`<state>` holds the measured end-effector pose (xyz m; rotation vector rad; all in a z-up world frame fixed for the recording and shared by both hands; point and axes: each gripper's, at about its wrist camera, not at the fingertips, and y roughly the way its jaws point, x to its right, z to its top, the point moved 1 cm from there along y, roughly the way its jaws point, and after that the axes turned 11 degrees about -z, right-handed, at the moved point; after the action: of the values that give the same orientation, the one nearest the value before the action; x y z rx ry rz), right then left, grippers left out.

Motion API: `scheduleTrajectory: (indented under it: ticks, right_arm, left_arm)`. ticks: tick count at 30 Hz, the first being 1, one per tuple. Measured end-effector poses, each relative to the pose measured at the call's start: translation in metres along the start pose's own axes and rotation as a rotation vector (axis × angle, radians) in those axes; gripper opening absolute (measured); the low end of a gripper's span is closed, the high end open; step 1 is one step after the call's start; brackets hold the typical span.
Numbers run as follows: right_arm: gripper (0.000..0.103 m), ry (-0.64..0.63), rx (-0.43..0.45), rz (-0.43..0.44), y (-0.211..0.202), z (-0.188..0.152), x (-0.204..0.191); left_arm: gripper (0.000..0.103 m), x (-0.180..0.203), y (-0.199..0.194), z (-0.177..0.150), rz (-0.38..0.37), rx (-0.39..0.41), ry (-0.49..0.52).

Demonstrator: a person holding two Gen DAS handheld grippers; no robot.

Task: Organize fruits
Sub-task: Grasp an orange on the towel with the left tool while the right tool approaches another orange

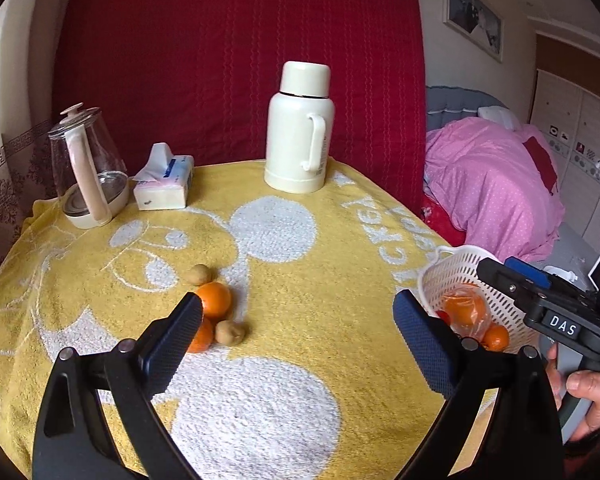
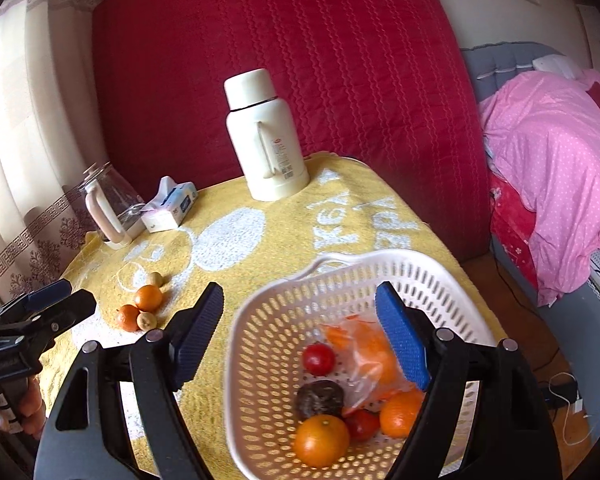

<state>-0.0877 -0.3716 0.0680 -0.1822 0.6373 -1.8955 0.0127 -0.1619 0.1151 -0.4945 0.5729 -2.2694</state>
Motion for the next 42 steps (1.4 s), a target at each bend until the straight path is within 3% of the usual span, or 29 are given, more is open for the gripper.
scheduleTrajectory:
  ticks: [5,12,16,30,32,34,38,42]
  right_arm:
    - [0.079,-0.03,-0.007,0.023,0.002,-0.001,-0.019]
    - [0.08,-0.075,-0.017,0.056,0.005,-0.005,-0.044]
    - [0.08,-0.098,-0.025,0.075,0.008,-0.008,-0.057]
    - [0.08,-0.178,-0.068,0.129,0.02,-0.021,-0.098]
    - [0.08,-0.189,-0.074,0.136,0.022,-0.022,-0.104]
    - [0.08,-0.198,-0.079,0.144,0.024,-0.022,-0.108]
    - [0.08,-0.204,-0.1,0.174,0.03,-0.022,-0.119]
    - [0.08,-0.204,-0.114,0.196,0.036,-0.019,-0.13]
  left_arm:
    - [0.085,-0.028,-0.003,-0.005,0.03,-0.008,-0.037]
    - [0.061,-0.065,0.011,-0.02,0.054,-0.062,-0.098]
    - [0.055,-0.083,0.024,-0.028,0.053,-0.096,-0.128]
    - [0.052,-0.121,0.07,-0.044,-0.013,-0.161,-0.218]
    - [0.049,-0.125,0.069,-0.046,-0.043,-0.145,-0.244]
    - [0.04,-0.129,0.068,-0.047,-0.059,-0.14,-0.269]
    - [0.04,-0.132,0.061,-0.051,-0.073,-0.127,-0.295]
    - [0.04,-0.132,0.046,-0.051,-0.042,-0.097,-0.292]
